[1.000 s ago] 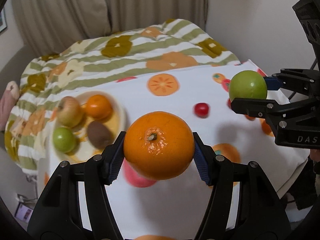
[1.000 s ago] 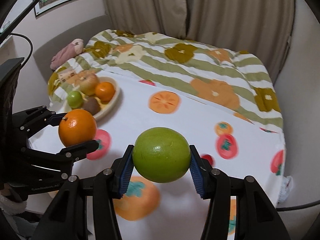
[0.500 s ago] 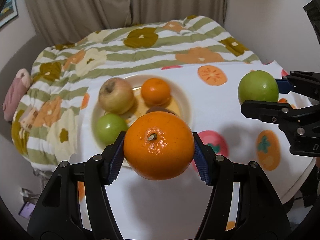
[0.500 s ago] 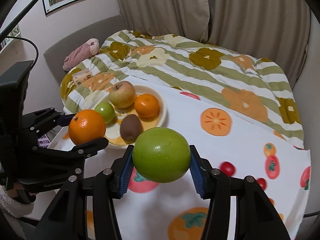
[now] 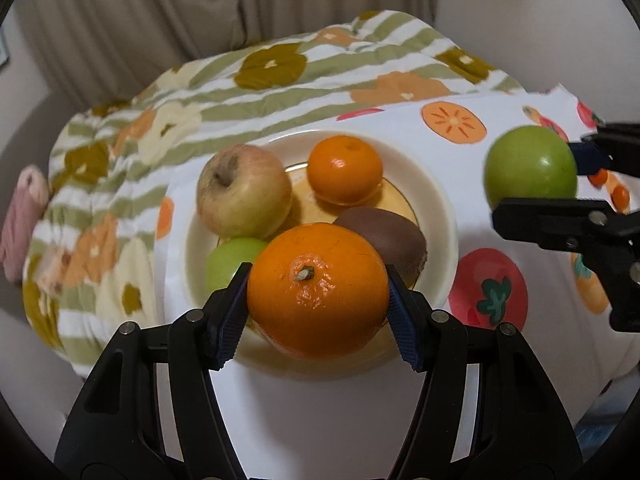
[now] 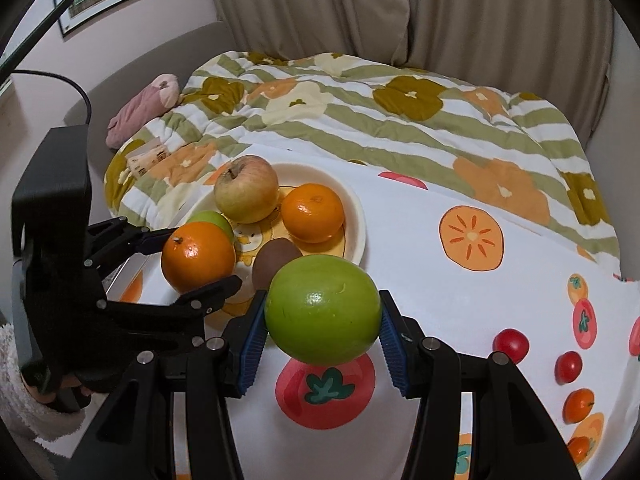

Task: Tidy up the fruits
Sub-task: 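Carry the large orange and green apple with both tools over the bowl, then release the orange with the left tool while the right tool lowers the green apple into the bowl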

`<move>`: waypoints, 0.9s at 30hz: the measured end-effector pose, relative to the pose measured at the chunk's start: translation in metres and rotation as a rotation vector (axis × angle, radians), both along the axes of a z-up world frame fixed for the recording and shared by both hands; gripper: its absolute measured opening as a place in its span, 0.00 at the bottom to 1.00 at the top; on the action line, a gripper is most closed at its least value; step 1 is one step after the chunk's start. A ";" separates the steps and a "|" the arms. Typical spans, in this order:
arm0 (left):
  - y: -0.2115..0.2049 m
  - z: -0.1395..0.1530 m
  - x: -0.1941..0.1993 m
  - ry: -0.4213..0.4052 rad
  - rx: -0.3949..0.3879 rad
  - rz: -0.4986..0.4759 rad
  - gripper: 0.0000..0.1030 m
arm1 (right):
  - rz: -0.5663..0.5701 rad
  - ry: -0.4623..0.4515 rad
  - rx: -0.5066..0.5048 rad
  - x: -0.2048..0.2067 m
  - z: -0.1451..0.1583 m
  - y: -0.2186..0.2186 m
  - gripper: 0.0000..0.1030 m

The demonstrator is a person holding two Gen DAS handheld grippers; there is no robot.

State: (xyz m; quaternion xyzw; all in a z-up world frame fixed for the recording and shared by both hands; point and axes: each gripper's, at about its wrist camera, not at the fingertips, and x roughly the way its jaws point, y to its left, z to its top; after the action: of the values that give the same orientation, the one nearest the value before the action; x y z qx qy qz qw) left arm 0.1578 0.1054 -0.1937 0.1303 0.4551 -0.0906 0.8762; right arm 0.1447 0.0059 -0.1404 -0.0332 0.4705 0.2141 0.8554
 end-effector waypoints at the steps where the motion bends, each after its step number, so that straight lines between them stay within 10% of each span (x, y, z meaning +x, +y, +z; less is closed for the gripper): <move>1: -0.003 -0.001 0.000 -0.001 0.006 -0.014 0.65 | -0.009 0.004 0.001 0.001 -0.001 0.000 0.47; 18: -0.015 -0.005 -0.009 -0.016 0.080 -0.029 0.66 | -0.043 0.014 0.011 0.008 -0.001 -0.004 0.47; 27: -0.012 0.016 -0.018 -0.078 0.024 0.040 1.00 | 0.003 0.012 0.000 0.012 0.003 -0.005 0.47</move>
State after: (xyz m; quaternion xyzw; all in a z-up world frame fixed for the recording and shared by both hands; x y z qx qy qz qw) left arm 0.1395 0.0932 -0.1773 0.1351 0.4240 -0.0625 0.8933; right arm 0.1563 0.0011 -0.1375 -0.0325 0.4755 0.2154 0.8523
